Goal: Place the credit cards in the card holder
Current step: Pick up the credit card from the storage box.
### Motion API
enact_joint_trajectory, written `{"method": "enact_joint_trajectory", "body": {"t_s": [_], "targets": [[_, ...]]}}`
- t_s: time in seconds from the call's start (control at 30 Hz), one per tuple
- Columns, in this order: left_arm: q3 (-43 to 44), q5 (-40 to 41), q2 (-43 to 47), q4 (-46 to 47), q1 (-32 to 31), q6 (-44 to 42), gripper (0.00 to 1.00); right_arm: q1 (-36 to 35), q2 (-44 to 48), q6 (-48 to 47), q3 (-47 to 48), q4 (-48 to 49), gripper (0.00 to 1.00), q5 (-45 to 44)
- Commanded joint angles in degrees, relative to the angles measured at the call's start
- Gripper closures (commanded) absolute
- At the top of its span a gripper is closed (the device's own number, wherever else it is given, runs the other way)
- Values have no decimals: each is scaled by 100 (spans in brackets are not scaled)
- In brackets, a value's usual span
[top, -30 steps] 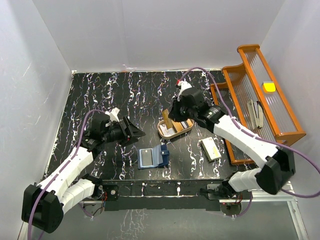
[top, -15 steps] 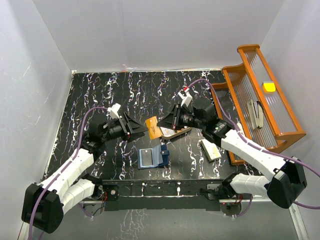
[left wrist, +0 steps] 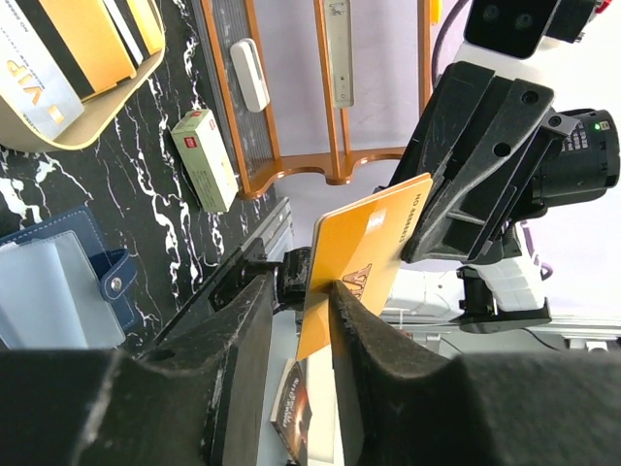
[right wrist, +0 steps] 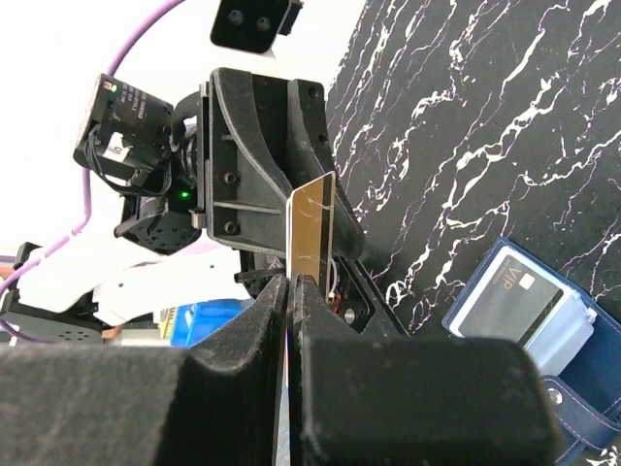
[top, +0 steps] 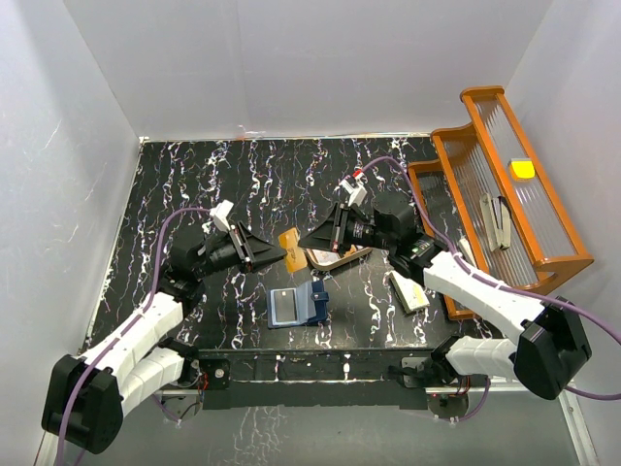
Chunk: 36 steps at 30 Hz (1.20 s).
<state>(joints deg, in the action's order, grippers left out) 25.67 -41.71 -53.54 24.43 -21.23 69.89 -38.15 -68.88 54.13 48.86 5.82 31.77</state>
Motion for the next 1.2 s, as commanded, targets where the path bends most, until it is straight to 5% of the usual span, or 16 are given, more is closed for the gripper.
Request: {"method": "enact_joint_trajectory", "body": {"t_s": [0.0, 0.07, 0.3, 0.5, 0.63, 0.93, 1.17], "targets": [[-240, -220, 108, 728, -30, 341, 65, -26, -6, 174, -44, 624, 100, 227], [-300, -230, 127, 949, -30, 461, 66, -33, -41, 273, -96, 775, 100, 290], [-379, -256, 156, 1186, -30, 506, 100, -28, -186, 299, -71, 868, 100, 483], [-595, -400, 270, 1438, -30, 473, 100, -26, -143, 107, -31, 762, 62, 770], [-708, -449, 372, 1597, -30, 482, 100, -26, -254, 79, 18, 691, 53, 996], [-755, -586, 246, 1668, -31, 429, 100, -31, -508, 173, 105, 871, 58, 1287], [-699, -516, 308, 1053, -30, 76, 100, -27, -500, 203, 11, 962, 83, 1388]]}}
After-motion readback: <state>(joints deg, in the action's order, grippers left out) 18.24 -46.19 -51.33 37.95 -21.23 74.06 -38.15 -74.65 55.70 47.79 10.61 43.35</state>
